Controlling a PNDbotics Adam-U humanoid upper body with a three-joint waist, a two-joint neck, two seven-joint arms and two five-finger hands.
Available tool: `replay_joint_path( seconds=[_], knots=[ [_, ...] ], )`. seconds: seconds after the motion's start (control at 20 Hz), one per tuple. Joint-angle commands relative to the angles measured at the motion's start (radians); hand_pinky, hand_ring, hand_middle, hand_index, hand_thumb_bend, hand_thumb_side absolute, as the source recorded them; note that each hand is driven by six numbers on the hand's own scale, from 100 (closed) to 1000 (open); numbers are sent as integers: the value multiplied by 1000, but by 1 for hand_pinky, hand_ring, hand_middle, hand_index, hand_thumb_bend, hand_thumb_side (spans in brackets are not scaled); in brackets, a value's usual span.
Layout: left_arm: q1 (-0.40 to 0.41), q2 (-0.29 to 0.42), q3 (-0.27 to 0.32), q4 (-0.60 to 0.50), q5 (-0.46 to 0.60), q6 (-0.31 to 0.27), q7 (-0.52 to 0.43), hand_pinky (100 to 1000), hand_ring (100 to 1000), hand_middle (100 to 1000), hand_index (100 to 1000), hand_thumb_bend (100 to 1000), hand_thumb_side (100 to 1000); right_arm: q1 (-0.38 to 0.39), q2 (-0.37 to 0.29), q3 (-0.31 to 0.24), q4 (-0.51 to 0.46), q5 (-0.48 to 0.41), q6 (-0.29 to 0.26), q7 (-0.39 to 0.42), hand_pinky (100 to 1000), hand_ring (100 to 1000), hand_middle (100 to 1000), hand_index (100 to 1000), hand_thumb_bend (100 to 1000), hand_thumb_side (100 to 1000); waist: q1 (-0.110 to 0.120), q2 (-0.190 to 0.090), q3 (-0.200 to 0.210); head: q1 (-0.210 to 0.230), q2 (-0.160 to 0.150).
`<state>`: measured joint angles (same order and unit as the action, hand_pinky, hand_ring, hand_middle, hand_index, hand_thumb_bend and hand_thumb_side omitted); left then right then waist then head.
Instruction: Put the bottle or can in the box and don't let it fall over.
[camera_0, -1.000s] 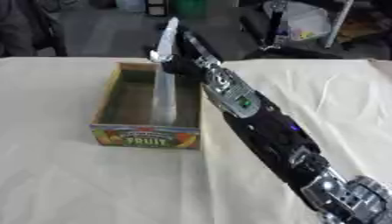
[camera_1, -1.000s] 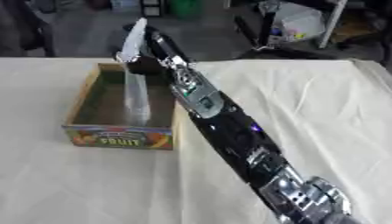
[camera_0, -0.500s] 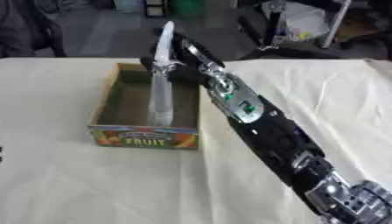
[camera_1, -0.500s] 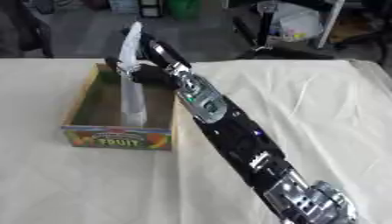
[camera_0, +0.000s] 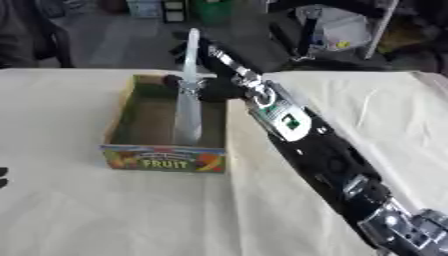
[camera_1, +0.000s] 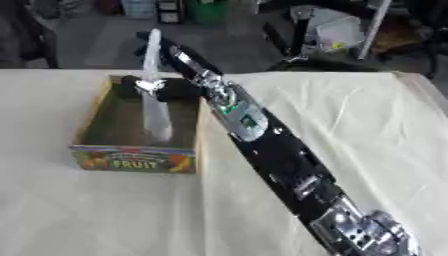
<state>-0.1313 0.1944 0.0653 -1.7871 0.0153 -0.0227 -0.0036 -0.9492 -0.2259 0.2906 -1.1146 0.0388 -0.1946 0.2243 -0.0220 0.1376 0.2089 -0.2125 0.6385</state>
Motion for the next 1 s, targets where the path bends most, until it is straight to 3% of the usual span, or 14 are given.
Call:
replay_joint_path(
  seconds=[0.05,0.65,1.0],
  knots=[
    [-6,14,6,-12,-2,-3,2,761,736,796,886,402,806,-28,-23,-3,-11,28,0,28,947,851,841,1000,434,418,4,-22,1,3,-7],
    [-9,13,6,-11,-2,-3,3,760,735,795,886,406,805,-38,-27,-17,62,120,-14,92,975,880,877,1000,465,458,0,-22,6,8,-14],
    [-5,15,9,-10,-3,-3,7,760,734,795,886,409,804,-26,-47,-32,78,138,-7,82,975,879,877,1000,466,457,-1,-25,-5,18,-15]
  ],
)
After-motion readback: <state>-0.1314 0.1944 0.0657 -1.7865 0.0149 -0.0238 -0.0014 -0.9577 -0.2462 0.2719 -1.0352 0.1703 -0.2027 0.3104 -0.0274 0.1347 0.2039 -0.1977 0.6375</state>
